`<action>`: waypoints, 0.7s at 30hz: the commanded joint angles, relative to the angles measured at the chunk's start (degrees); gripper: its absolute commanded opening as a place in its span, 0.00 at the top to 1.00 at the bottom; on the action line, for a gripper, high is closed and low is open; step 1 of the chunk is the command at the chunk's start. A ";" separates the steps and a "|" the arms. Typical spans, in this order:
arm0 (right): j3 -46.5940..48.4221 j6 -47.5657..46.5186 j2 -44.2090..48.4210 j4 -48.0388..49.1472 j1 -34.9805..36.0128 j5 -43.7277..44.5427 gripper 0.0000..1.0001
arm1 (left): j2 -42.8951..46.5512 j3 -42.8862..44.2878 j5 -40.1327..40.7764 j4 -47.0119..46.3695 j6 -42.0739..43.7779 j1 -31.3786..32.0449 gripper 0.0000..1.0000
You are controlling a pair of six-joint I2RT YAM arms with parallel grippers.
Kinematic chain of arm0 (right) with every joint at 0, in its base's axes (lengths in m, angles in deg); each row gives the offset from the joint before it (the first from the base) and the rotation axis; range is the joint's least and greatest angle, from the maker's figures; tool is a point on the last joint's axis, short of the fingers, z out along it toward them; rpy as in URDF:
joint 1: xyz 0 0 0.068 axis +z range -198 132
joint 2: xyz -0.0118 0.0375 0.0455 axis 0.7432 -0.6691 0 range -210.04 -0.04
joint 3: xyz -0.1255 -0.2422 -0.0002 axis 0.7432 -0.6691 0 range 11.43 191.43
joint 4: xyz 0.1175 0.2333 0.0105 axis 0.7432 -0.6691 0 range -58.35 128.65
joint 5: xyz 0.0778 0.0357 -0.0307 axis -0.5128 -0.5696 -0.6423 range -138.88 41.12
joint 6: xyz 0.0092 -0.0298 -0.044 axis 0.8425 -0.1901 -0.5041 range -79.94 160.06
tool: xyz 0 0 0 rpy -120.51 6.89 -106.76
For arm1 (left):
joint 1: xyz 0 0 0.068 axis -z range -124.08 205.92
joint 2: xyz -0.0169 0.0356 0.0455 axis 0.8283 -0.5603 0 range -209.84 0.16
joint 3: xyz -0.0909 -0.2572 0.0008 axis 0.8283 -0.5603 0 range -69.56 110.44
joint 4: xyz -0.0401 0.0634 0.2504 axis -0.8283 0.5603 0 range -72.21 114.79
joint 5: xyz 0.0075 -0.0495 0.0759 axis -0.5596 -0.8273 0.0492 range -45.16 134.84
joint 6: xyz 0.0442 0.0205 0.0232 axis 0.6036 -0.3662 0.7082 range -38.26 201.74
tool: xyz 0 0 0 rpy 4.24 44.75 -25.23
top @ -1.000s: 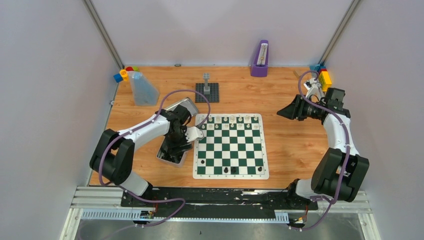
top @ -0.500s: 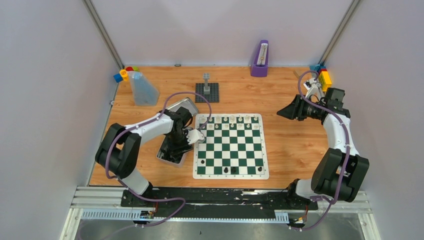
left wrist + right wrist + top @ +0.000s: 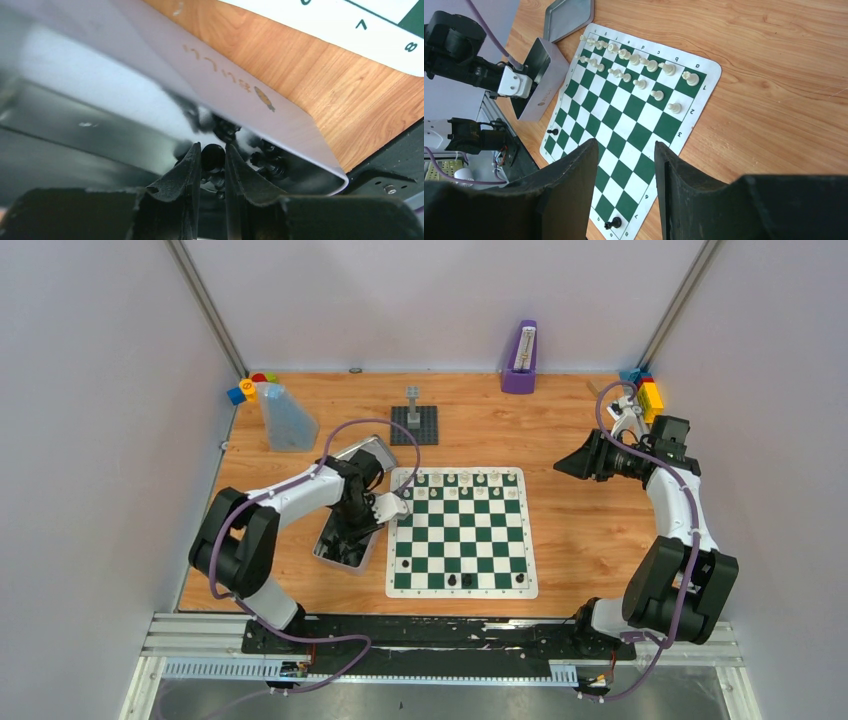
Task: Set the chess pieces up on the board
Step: Pick up the chess piece from the storage box.
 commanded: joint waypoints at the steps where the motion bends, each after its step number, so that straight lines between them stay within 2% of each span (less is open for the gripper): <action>1: 0.59 -1.61 0.19 0.28 0.26 -1.41 0.54 | 4.88 3.78 0.57 -1.23 -1.55 -1.22 0.76; 15: 0.42 -1.78 0.40 -0.07 0.21 -2.19 0.55 | 5.10 7.54 -1.36 -1.80 -3.71 -2.97 0.81; 21: 1.29 -2.75 1.44 -0.33 2.46 -4.53 0.54 | 5.62 13.09 -5.25 0.14 -10.64 -3.18 0.79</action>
